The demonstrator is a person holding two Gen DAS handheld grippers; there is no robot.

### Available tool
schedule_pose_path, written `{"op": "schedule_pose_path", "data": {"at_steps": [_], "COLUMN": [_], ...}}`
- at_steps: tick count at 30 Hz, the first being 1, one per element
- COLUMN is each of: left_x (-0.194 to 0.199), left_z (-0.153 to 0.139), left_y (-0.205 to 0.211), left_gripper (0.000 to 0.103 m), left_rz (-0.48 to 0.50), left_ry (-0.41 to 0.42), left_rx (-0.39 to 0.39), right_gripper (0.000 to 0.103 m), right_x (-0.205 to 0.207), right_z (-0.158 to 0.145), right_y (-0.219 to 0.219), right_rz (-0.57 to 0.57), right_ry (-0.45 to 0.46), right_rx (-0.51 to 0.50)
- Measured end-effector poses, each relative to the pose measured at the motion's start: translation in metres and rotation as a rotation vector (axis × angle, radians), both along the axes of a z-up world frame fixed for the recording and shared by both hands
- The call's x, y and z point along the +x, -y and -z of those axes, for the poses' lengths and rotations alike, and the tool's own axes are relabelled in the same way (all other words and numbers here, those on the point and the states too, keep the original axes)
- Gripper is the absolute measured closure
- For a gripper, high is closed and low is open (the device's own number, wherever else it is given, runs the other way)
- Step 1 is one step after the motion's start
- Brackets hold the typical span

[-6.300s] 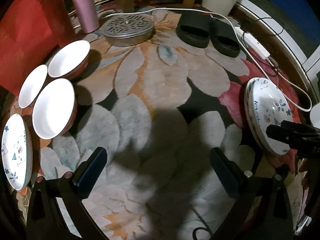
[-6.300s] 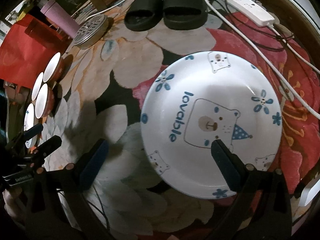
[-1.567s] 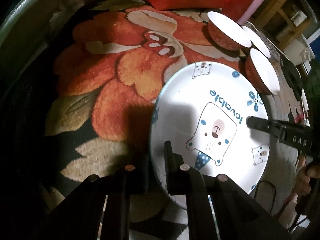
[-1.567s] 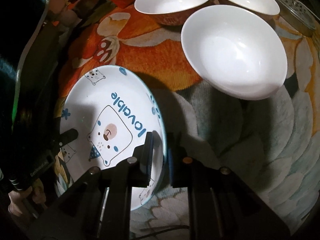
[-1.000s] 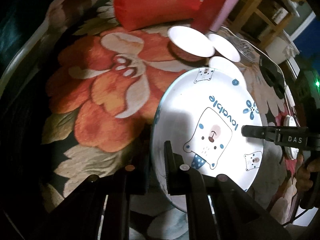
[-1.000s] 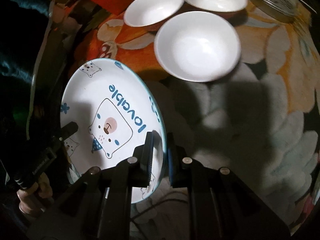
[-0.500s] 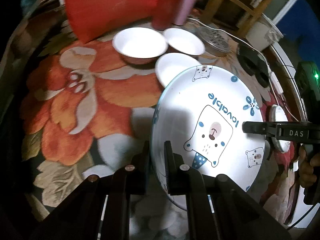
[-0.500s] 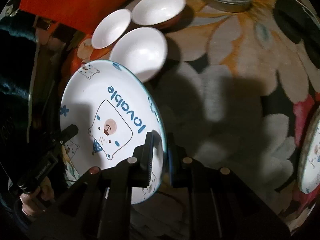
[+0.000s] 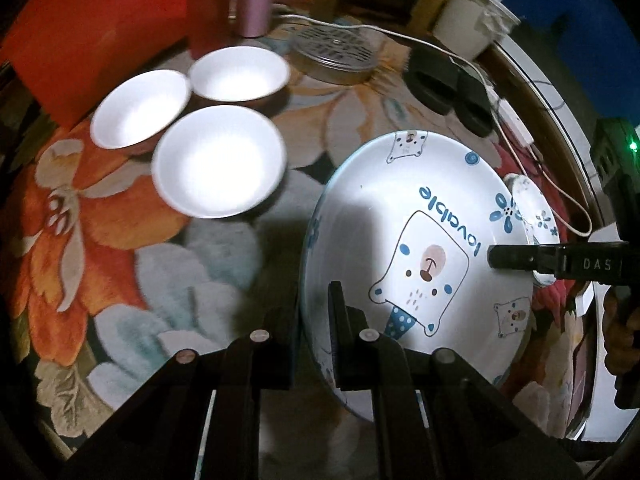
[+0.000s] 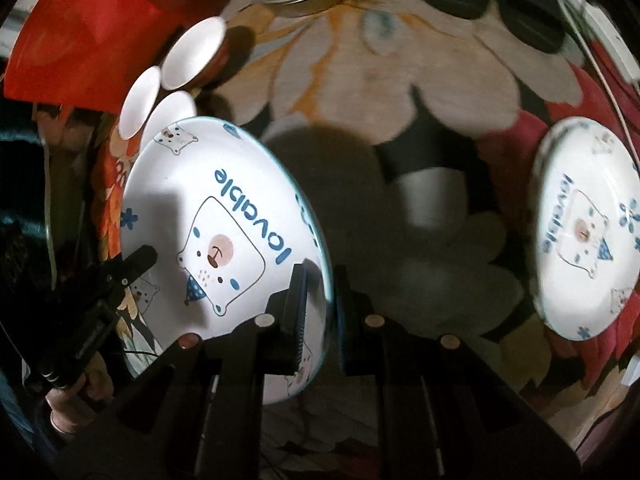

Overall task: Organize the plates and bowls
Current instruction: 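Carry the smaller bear plate toward the plate stack by the power strip, then lower the smaller bear plate onto the stacked bear plate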

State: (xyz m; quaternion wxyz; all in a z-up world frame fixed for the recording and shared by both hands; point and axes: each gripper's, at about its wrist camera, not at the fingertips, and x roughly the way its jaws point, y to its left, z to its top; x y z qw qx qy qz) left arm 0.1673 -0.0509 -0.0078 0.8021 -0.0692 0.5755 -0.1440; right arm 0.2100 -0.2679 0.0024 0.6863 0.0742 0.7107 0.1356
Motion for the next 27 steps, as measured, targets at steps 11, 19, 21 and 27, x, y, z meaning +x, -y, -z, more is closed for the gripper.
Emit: {"op": "schedule_pose_path", "data": {"at_steps": [11,19,21,27], "left_x": [0.011,0.023,0.025,0.028], "left_z": [-0.001,-0.001,0.0,0.006], "left_y": [0.064,0.123,0.137,0.185], "left_gripper": [0.093,0.093,0.093,0.093], "left_rz": [0.053,0.103,0.117,0.17], "left_ry": [-0.007,-0.009,-0.011,-0.02], "left_rx": [-0.018,-0.035,-0.038,-0.039], "right_gripper": [0.09,0.09,0.09,0.09], "right_x": [0.002,0.004,0.003,0.0], "right_z": [-0.008,-0.015,-0.014,-0.009], "right_y": [0.066,0.118,0.134,0.18], "right_rz": [0.096,0.151,0.175,0.246], "right_ry": [0.015,0.042,0.041,0.029], "right_rx": [-0.023,-0.055,-0.058,-0.062]}}
